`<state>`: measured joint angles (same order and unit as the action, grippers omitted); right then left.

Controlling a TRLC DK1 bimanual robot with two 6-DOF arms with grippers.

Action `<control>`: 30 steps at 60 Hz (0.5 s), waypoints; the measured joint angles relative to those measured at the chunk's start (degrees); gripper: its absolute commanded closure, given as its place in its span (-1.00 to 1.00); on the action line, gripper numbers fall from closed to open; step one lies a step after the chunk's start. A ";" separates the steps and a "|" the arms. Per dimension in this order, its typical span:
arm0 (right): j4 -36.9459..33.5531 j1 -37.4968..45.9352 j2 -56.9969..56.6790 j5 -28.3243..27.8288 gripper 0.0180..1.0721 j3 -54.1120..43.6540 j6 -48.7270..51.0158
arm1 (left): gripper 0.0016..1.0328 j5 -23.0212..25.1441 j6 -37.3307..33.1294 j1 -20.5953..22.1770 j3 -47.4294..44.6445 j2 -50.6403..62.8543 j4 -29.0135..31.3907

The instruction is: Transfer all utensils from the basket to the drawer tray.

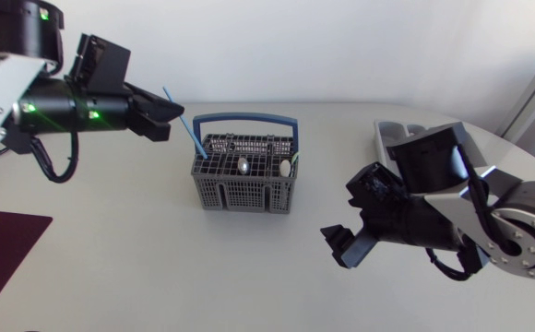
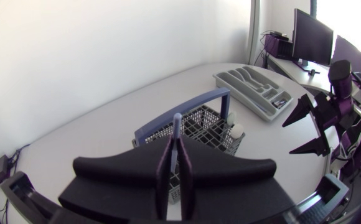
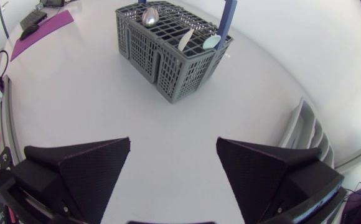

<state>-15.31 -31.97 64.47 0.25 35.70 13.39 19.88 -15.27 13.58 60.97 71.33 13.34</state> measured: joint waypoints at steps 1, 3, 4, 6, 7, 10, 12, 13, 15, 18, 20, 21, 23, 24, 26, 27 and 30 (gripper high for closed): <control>-0.04 -0.04 -0.15 0.00 -0.90 0.00 0.00 | 0.93 -0.02 -0.02 0.00 0.74 -0.28 1.03; -0.17 -0.17 -0.55 0.00 -0.90 0.00 0.00 | 0.93 -0.24 -0.04 0.00 2.34 -0.79 3.26; -0.31 -0.26 -0.81 0.02 -0.90 0.00 0.00 | 0.93 -0.39 -0.02 0.00 3.39 -1.05 4.74; -0.55 -0.39 -1.27 0.02 -0.90 0.00 0.00 | 0.93 -0.42 -0.02 -0.02 5.07 -1.42 6.91; -0.68 -0.52 -1.53 0.02 -0.90 0.00 0.00 | 0.93 -0.46 0.00 -0.02 5.90 -1.60 7.72; -1.22 -0.83 -2.45 0.04 -0.90 0.00 0.00 | 0.93 -0.44 0.00 -0.02 8.33 -2.10 10.97; -1.31 -1.09 -3.04 0.04 -0.90 0.00 0.00 | 0.93 -0.39 0.07 0.00 9.57 -2.45 12.48; -1.38 -1.20 -3.41 0.07 -0.90 0.00 0.00 | 0.93 -0.37 0.22 0.00 10.16 -2.69 13.25; -1.51 -1.38 -4.00 0.02 -0.90 0.00 0.00 | 0.93 -0.13 0.42 0.11 10.84 -3.13 14.32; -2.34 -1.49 -4.79 0.02 -0.90 0.13 0.00 | 0.93 0.33 1.07 0.55 11.32 -3.85 15.76; -3.06 -1.55 -5.01 0.02 -0.90 0.39 0.00 | 0.93 0.81 1.81 1.14 11.37 -4.17 16.57; -3.39 -1.60 -5.07 0.02 -0.90 0.55 0.00 | 0.93 0.96 2.12 1.70 11.37 -4.24 16.98; -4.28 -1.70 -5.11 -0.02 -0.90 1.03 0.00 | 0.93 1.49 3.04 3.08 11.37 -4.26 17.70; -4.50 -1.70 -5.11 -0.13 -0.90 1.22 0.00 | 0.93 2.01 3.45 3.87 11.30 -4.15 17.92; -4.81 -1.70 -5.11 -0.68 -0.90 1.64 0.02 | 0.93 2.93 4.26 5.18 11.02 -3.87 18.01; -4.98 -1.68 -5.11 -1.03 -0.90 1.86 0.07 | 0.93 3.45 4.68 5.75 10.91 -3.74 18.12; -5.66 -1.68 -5.14 -2.19 -0.90 2.56 0.17 | 0.93 5.27 5.79 7.15 10.51 -3.08 18.21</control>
<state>-20.97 -33.65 59.33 -1.93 38.26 13.56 25.15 -9.48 20.73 71.48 68.25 31.55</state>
